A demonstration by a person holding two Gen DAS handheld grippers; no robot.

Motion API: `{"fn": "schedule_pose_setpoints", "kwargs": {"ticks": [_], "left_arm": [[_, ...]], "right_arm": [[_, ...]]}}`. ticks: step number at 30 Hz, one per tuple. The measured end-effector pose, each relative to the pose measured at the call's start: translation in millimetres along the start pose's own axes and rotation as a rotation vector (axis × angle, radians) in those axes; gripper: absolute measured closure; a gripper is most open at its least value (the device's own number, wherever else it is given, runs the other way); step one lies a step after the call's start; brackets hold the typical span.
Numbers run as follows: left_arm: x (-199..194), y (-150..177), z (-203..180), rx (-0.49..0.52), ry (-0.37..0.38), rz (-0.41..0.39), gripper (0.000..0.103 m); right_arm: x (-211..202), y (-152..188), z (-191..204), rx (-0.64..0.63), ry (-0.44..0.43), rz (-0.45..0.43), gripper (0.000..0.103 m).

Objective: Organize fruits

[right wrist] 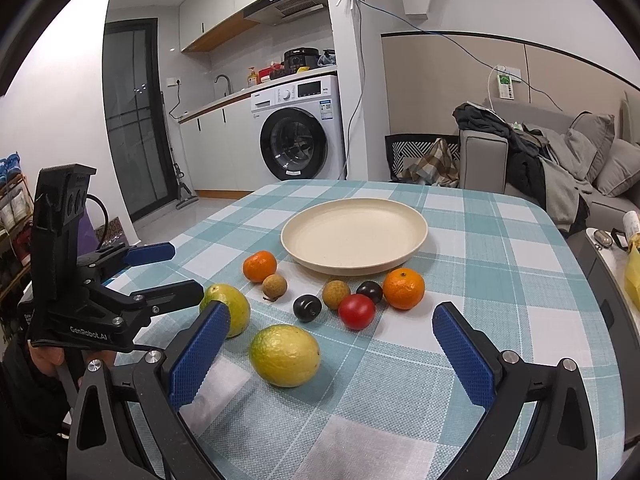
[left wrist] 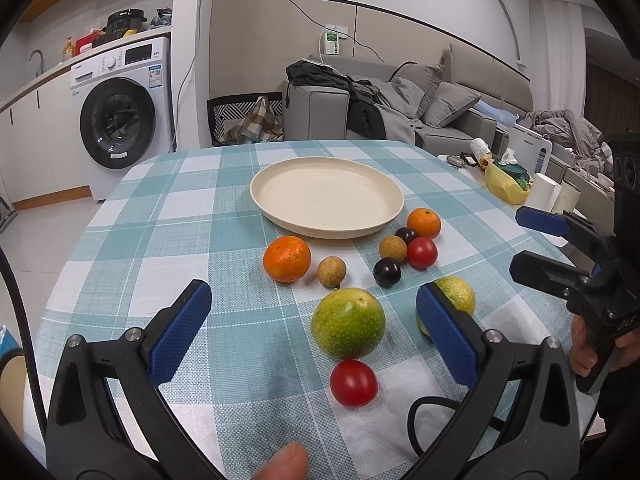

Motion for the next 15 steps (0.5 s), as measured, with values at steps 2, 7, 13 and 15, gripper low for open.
{"fn": "schedule_pose_setpoints", "kwargs": {"ticks": [2, 7, 13, 15], "left_arm": [[0.3, 0.2, -0.3, -0.001, -0.003, -0.001, 0.001], [0.2, 0.4, 0.5, -0.002, -0.009, -0.002, 0.001], [0.3, 0.8, 2.0, -0.006, 0.006, 0.006, 0.001], [0.9, 1.6, 2.5, -0.009, 0.005, 0.011, 0.001]], "right_arm": [[-0.4, 0.1, 0.5, -0.003, 0.003, 0.000, 0.000], [-1.5, -0.6, 0.5, 0.003, 0.014, 0.000, 0.000], [-0.1, -1.5, 0.0, -0.002, 0.022, 0.010, 0.000], [1.7, -1.5, -0.3, -0.003, 0.023, 0.018, 0.000]]}}
Point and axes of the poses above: each gripper's, at about its wrist camera, not at the fingertips, and x roughly the way its jaws point, z to its left, y to its underside, the point moved 2 cm from there along x, roughly the way its jaws point, and after that the axes turned 1 degree about -y, right-handed, at the moved point
